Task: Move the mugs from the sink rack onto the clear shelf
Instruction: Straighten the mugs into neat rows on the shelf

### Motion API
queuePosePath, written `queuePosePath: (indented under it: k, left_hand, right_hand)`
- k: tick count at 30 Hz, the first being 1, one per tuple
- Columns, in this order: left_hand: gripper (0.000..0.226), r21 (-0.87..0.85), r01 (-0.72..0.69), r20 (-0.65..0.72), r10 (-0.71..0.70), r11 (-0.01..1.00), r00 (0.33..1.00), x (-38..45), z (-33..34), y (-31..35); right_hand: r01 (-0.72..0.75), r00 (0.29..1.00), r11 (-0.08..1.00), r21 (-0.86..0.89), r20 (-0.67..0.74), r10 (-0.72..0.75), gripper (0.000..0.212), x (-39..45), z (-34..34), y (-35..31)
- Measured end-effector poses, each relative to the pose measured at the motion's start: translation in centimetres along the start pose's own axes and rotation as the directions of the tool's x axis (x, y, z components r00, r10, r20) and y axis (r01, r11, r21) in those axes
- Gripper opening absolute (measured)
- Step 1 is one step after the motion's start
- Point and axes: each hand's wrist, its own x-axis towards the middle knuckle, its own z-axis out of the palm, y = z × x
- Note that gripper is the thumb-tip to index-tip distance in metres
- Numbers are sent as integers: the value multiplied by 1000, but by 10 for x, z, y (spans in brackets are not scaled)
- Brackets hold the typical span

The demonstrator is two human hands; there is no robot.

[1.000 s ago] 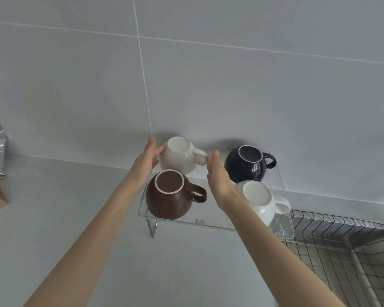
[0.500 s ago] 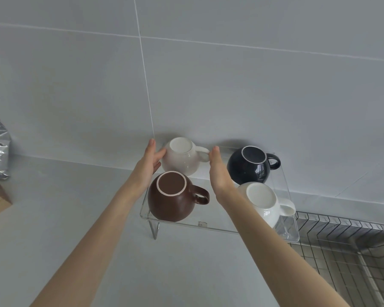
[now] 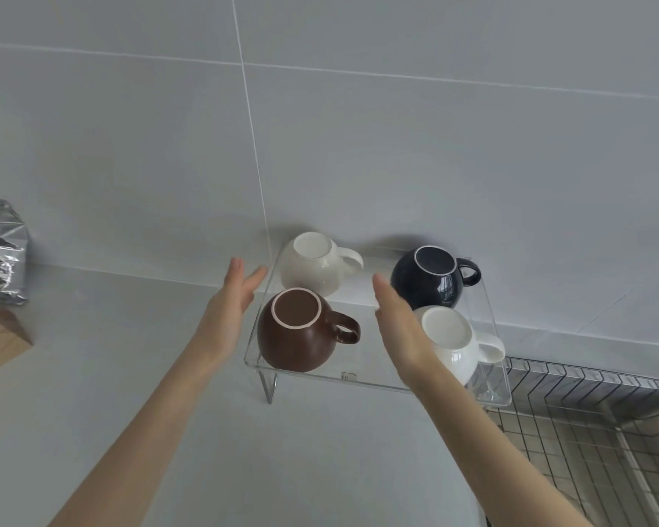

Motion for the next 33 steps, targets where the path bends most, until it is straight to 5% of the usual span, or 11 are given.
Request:
queuePosePath:
  k: [7, 14, 18, 33]
  left_hand:
    - [62, -167, -6, -2, 6, 986, 1000, -47, 12, -19]
    - [62, -208, -5, -19, 1, 978, 1000, -46, 20, -18]
    - [65, -188, 18, -23, -23, 982, 999, -43, 18, -18]
    - [56, -118, -11, -141, -5, 993, 990, -46, 25, -12]
  right_hand:
    - [55, 996, 997, -53, 79, -51, 28, -44, 4, 26]
    - [54, 996, 996, -73, 78, -48, 25, -54, 12, 21]
    - [30, 994, 996, -88, 111, -20, 49, -58, 11, 19]
    - [115, 990, 990, -77, 85, -109, 54, -57, 6, 25]
